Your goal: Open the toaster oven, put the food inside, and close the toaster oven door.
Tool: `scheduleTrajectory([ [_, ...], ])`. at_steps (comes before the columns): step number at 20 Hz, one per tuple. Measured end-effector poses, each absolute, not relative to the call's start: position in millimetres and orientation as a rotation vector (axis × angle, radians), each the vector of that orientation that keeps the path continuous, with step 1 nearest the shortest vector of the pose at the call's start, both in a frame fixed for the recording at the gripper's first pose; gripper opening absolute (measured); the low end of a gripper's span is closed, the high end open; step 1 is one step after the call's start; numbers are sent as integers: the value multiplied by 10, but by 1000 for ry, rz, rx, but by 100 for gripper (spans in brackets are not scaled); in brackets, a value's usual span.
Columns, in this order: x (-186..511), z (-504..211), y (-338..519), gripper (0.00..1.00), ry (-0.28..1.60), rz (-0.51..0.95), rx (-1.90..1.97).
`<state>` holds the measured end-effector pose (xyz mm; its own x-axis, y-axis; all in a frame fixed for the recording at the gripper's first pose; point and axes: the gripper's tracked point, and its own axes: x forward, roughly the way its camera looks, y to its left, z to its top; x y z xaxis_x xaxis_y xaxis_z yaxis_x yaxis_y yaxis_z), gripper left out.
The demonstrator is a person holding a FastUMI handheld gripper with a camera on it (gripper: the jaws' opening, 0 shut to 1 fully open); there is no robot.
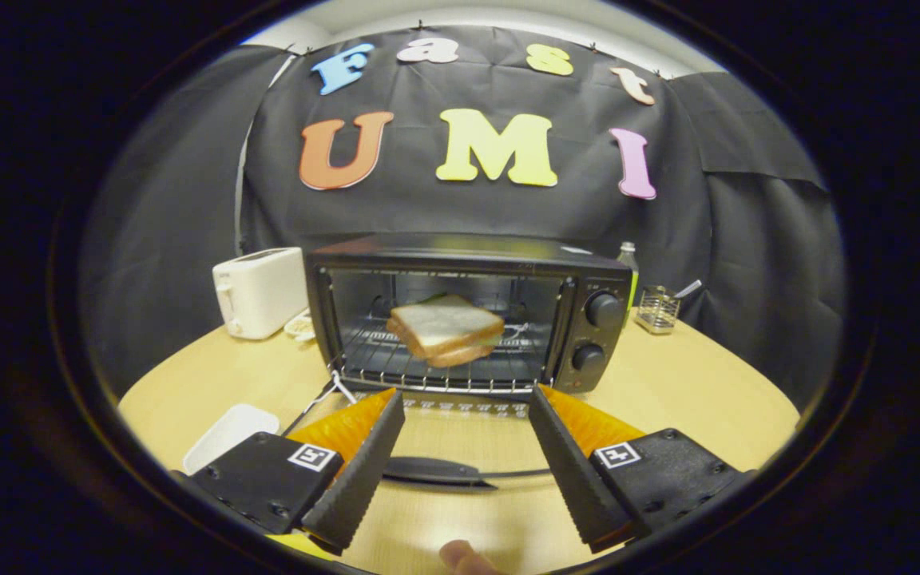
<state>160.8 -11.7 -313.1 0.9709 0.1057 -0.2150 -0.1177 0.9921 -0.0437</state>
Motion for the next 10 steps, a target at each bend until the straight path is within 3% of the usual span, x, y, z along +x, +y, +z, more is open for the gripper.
scheduleTrajectory([
  [10, 1367, -3760, 66, 100, 355, 96, -55],
])
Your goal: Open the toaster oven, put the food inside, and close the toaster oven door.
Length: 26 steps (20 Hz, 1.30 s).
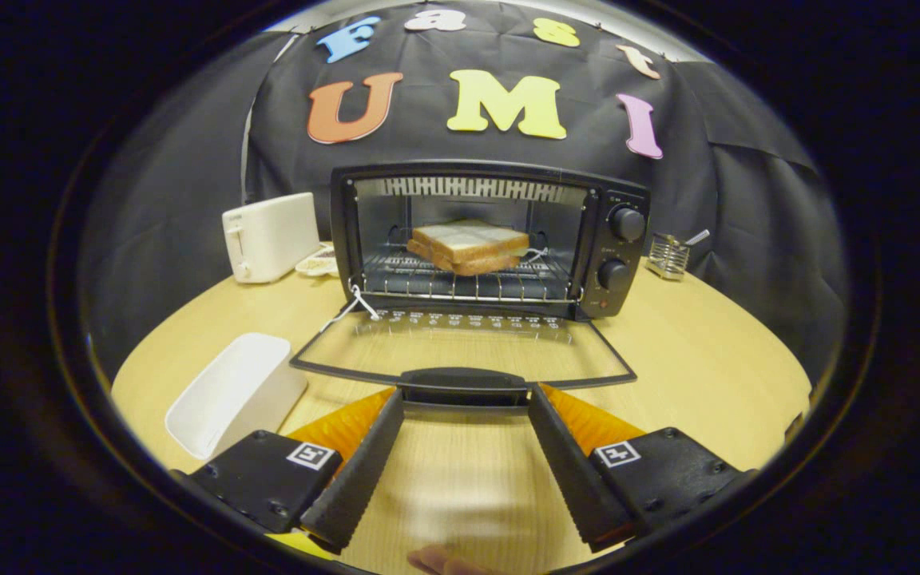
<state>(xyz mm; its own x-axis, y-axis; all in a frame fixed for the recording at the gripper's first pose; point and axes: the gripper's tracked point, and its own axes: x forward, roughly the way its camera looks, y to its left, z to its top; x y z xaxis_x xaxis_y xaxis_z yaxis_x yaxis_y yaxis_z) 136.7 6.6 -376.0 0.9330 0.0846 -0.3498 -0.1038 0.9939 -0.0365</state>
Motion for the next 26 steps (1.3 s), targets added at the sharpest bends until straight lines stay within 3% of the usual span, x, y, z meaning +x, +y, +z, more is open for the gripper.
scheduleTrajectory([
  [11, 1364, -3859, 69, 100, 418, 32, -124],
  [15, 1254, -4087, 203, 100, 550, 53, -8],
  [26, 1322, -4010, 182, 100, 514, 40, 15],
])
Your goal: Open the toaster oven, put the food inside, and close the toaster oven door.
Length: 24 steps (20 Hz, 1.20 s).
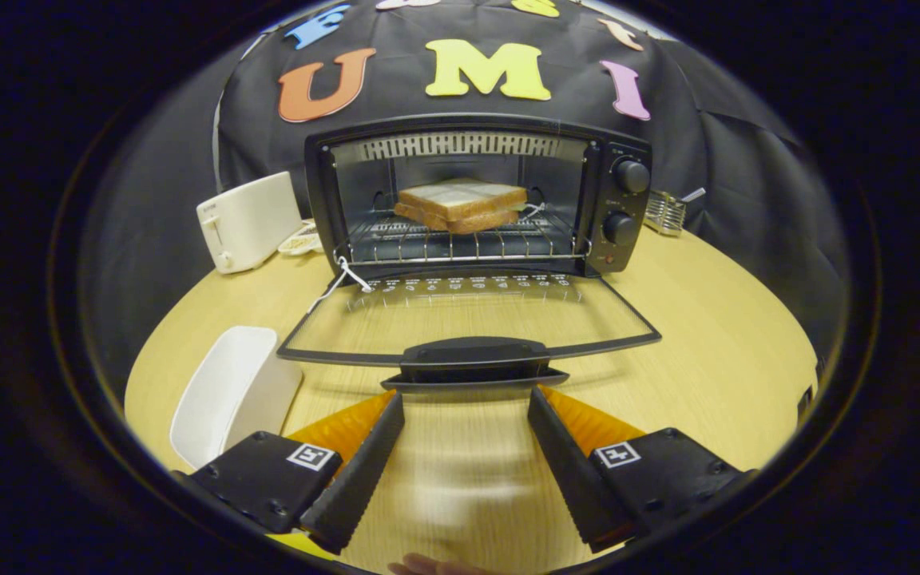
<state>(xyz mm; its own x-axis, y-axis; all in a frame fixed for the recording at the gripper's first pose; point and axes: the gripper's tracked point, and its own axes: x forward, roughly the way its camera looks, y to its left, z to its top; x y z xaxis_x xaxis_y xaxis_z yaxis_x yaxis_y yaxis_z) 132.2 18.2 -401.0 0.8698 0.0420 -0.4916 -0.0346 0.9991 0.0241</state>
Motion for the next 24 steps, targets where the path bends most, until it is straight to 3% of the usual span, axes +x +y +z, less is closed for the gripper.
scheduleTrajectory([
  [4, 1295, -3909, 189, 100, 458, 34, 11],
  [12, 1303, -3336, 228, 100, 170, 35, -103],
  [24, 1418, -2661, 337, 100, 135, 62, -130],
])
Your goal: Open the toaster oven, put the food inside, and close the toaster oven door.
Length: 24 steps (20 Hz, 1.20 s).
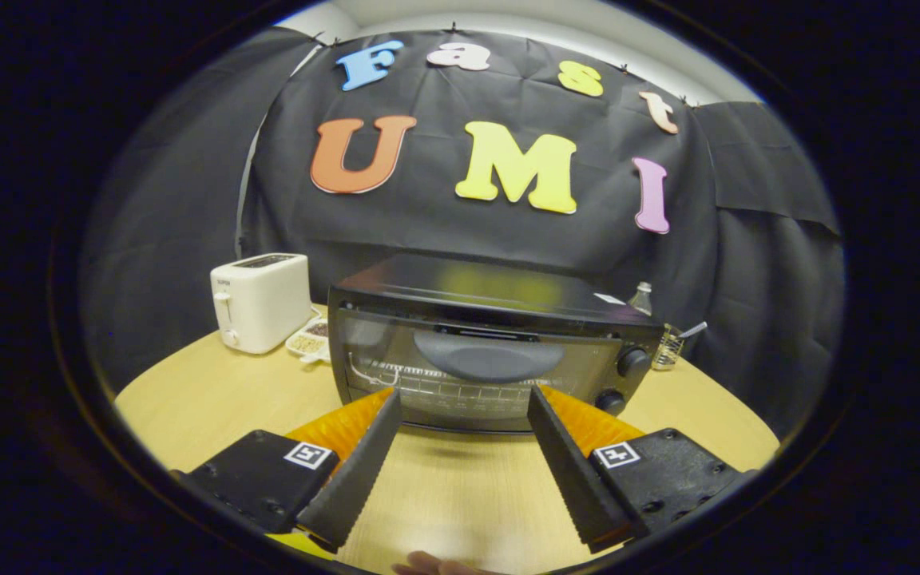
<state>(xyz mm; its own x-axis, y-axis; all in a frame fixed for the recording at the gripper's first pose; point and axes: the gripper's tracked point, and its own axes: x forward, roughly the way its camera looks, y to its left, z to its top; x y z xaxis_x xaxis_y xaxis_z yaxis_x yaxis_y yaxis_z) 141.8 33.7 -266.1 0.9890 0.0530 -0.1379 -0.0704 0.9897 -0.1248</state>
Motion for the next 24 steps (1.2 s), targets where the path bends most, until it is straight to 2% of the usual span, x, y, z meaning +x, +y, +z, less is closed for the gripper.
scheduleTrajectory([
  [6, 1068, -2001, 218, 100, 62, 69, -126],
  [11, 448, -924, -141, 99, -47, 35, -58],
  [16, -110, -137, -243, 99, -126, 80, 10],
  [20, -368, 44, -238, 99, -160, 135, -43],
  [24, -577, -460, -388, 99, -105, 139, -18],
])
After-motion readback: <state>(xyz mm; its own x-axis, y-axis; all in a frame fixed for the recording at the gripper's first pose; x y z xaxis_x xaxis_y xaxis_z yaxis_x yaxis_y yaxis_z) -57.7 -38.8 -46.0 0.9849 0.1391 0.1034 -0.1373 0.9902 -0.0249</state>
